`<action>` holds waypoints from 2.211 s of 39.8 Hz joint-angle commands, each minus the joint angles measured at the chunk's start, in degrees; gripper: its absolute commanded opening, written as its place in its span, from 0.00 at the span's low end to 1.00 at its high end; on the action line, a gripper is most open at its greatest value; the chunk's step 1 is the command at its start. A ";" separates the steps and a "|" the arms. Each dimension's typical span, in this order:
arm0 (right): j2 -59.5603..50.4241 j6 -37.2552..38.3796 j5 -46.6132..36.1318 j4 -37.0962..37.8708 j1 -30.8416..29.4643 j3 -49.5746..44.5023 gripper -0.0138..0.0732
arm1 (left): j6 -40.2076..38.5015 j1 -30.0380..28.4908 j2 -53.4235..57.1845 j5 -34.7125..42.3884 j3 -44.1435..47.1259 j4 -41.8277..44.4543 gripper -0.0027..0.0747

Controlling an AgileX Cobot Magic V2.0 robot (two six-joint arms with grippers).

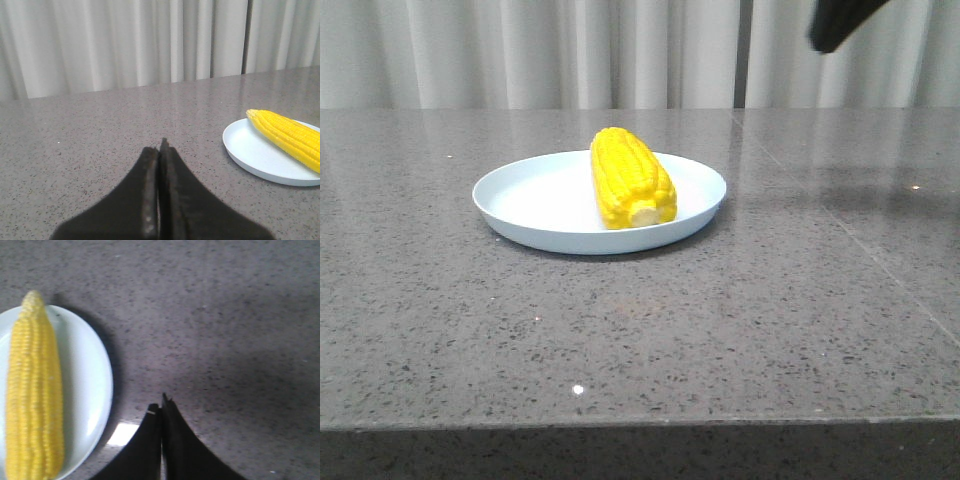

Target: Place corn on plate with both arms

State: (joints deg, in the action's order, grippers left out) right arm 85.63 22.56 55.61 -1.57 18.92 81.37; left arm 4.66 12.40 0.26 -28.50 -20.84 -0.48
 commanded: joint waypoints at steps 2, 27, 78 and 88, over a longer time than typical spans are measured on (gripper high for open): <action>-4.32 -0.91 0.68 6.13 -3.38 0.52 0.02 | 0.00 -0.02 0.33 4.87 -1.50 -0.27 0.01; -37.79 -5.78 -18.07 10.88 -7.50 -34.81 0.02 | 0.00 -0.02 0.33 4.87 -1.50 -0.27 0.01; -73.36 -5.78 -37.47 14.24 -7.50 -61.23 0.02 | 0.00 -0.02 0.33 4.87 -1.50 -0.27 0.01; -73.36 -5.78 -37.47 14.24 -7.50 -61.23 0.02 | 0.00 -0.02 0.33 4.87 -1.50 -0.27 0.01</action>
State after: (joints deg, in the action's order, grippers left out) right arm 11.81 17.19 23.05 11.51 11.78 18.57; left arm 4.66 12.40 0.26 -28.50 -20.84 -0.48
